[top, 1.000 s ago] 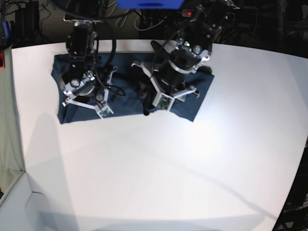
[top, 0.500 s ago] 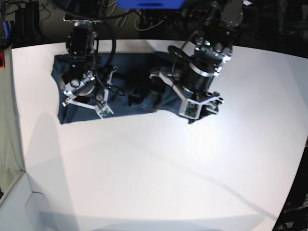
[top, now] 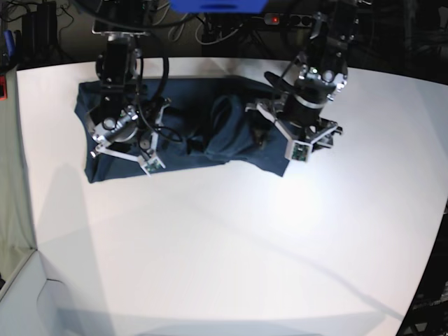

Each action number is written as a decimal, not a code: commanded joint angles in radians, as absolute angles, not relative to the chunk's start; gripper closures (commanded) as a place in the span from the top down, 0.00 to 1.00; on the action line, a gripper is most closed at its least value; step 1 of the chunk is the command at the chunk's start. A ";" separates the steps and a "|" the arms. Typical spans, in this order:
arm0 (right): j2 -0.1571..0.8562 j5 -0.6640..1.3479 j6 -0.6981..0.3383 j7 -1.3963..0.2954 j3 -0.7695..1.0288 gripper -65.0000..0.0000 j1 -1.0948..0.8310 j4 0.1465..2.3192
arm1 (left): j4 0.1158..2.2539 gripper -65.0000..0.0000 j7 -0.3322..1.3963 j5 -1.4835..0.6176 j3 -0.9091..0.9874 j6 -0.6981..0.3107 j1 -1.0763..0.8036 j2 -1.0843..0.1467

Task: Layout the t-shirt on the table in an organized manner, then fold the t-shirt properly
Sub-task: 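Release the strip and move the left gripper to the strip's end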

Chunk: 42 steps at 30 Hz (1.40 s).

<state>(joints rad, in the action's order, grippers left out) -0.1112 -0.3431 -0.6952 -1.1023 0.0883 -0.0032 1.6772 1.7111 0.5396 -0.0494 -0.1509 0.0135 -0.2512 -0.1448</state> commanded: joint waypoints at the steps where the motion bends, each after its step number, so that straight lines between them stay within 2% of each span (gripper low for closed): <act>1: -0.111 -0.341 -0.698 -1.093 0.085 0.41 0.010 1.692 | 1.696 0.65 0.516 -0.050 -0.145 0.016 -0.245 -0.148; 3: -0.097 -0.341 -0.698 -1.093 0.085 0.41 0.010 1.692 | 1.649 0.61 0.516 -0.050 -0.122 0.016 -0.237 -0.148; 13: -0.062 -0.338 -0.698 -1.098 0.087 0.41 0.039 1.692 | 1.609 0.61 0.516 -0.050 0.059 0.016 -0.280 -0.137; 22: -0.067 -0.338 -0.698 -1.099 0.087 0.42 0.053 1.704 | 1.612 0.61 0.516 -0.050 0.064 0.016 -0.283 -0.136; 29: -0.073 -0.337 -0.698 -1.102 0.087 0.42 0.030 1.839 | 1.612 0.61 0.516 -0.050 0.065 0.016 -0.282 -0.136; 36: -0.081 -0.340 -0.698 -1.299 0.094 0.42 0.067 1.862 | 1.612 0.61 0.516 -0.050 0.067 0.016 -0.283 -0.136; 42: -0.084 -0.340 -0.698 -1.311 0.107 0.42 0.074 1.840 | 1.612 0.61 0.516 -0.050 0.062 0.016 -0.285 -0.136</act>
<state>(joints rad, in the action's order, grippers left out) -0.0811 -0.3355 -0.6987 -1.3163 0.1062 0.0563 1.8305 1.6035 0.4965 -0.0673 0.0616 -0.0002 -0.2821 -0.1303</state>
